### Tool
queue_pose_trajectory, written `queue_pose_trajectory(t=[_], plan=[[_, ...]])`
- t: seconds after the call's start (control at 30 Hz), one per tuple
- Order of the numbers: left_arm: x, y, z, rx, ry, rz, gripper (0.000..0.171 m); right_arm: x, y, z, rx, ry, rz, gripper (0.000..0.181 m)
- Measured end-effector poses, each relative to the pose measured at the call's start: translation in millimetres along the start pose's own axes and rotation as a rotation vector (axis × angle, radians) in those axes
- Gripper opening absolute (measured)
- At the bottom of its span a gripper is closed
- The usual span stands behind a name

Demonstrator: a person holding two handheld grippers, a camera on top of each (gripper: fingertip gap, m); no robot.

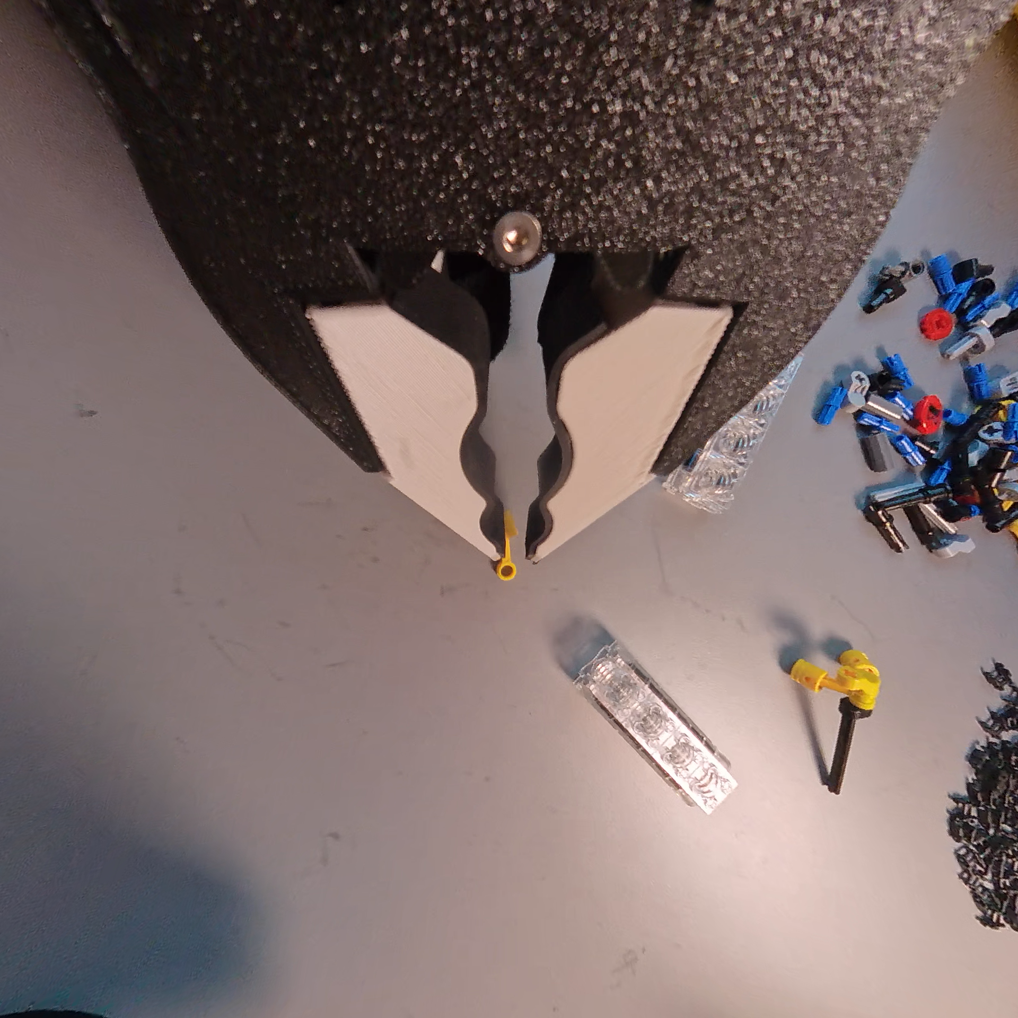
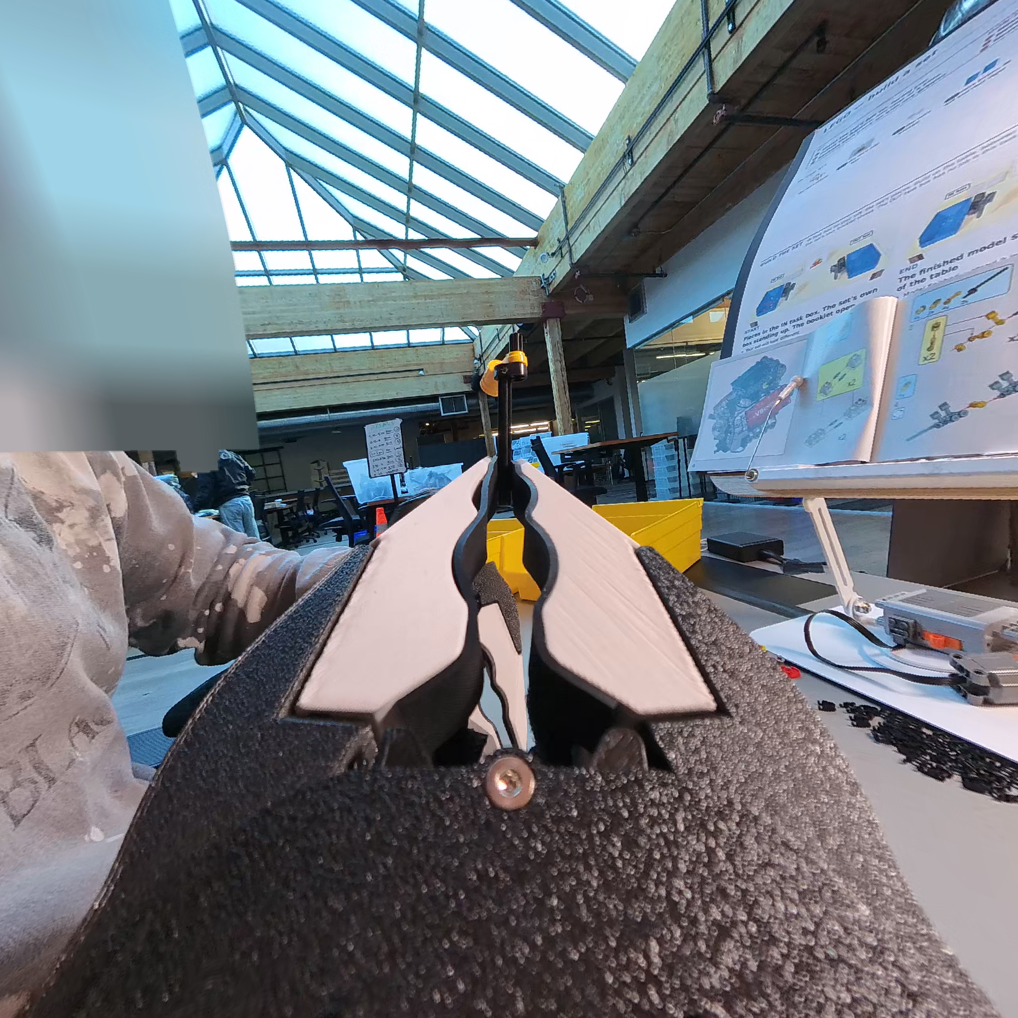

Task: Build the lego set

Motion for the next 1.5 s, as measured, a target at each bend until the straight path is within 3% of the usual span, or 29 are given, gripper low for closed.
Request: queue_pose_trajectory(t=[0.2, 0.43, 0.63, 0.77, 1.1, 1.5], plan=[[3, -8, 5, -0.068, 0.051, 0.072, 0.008, -1, 0, -1, 0.003, 0.0, -0.003, 0.004], [10, -2, 6, -0.058, -0.002, 0.035, 0.007, -1, 0, -3, 0.009, -0.004, -0.007, 0.004], [25, 18, -1, -0.011, 0.105, 0.194, 0.007, -2, -1, -1, 0.005, -0.01, -0.011, 0.004], [10, 15, 2, -0.007, 0.132, 0.126, 0.007, -3, -2, 1, -0.002, -0.01, -0.014, 0.004], [19, 6, 1, -0.06, 0.003, 0.071, 0.007, -4, -2, -1, 0.0, -0.003, -0.014, 0.004], [19, 0, 5, -0.116, -0.017, 0.08, 0.003, -6, -2, -3, 0.002, 0.002, -0.022, 0.004]])
Point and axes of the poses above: each gripper's, where its closed fingertips meet, y back along the fingers, z out of its underside, x = y × z across the jaws, the point moved 2 cm from there along y, back along the fingers, and after that the axes turned 13 degrees about -z, right-handed, at the moved point
